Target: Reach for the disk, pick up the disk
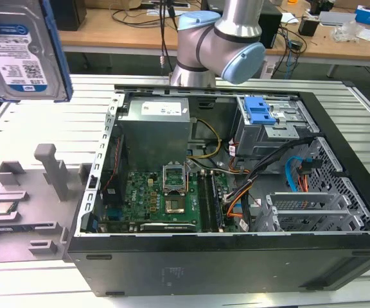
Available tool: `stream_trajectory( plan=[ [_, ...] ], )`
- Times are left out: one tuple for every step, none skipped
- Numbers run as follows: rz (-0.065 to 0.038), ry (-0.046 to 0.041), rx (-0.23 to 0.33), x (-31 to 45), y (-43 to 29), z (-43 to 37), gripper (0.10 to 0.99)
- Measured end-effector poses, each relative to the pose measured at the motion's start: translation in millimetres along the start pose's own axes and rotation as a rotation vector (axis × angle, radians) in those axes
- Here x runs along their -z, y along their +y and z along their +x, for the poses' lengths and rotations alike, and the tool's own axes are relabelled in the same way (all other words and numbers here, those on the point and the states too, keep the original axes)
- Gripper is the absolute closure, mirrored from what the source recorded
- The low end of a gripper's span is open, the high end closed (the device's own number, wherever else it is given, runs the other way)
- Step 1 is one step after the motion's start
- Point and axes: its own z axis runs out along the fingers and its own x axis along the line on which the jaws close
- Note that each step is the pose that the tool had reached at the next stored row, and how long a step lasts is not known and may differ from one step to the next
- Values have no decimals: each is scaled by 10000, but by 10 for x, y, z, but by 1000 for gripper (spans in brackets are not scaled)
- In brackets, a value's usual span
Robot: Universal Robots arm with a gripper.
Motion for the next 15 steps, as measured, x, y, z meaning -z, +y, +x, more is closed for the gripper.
stream_trajectory(
  plan=[
    [0, -1, -1, 1, -52, 0, 718],
    [-1, 1, -1, 4, -92, 1, 718],
    [-2, 1, -1, 5, -137, 2, 718],
    [-3, 1, -1, 7, -178, 2, 718],
    [-2, 0, 0, 9, -229, 3, 718],
    [-3, 0, -1, 10, -264, 3, 718],
    [-4, 1, -2, 13, -318, 4, 718],
    [-4, 0, -2, 14, -363, 5, 718],
    [-5, 1, 0, 17, -413, 6, 718],
    [-5, 0, 1, 18, -469, 7, 718],
    [-6, 0, -1, 21, -540, 7, 718],
    [-7, 0, -2, 23, -583, 8, 718],
    [-8, 1, -1, 25, -642, 9, 718],
    [-8, 0, -1, 28, -711, 10, 718],
    [-9, 0, -2, 29, -752, 10, 718]
  ],
)
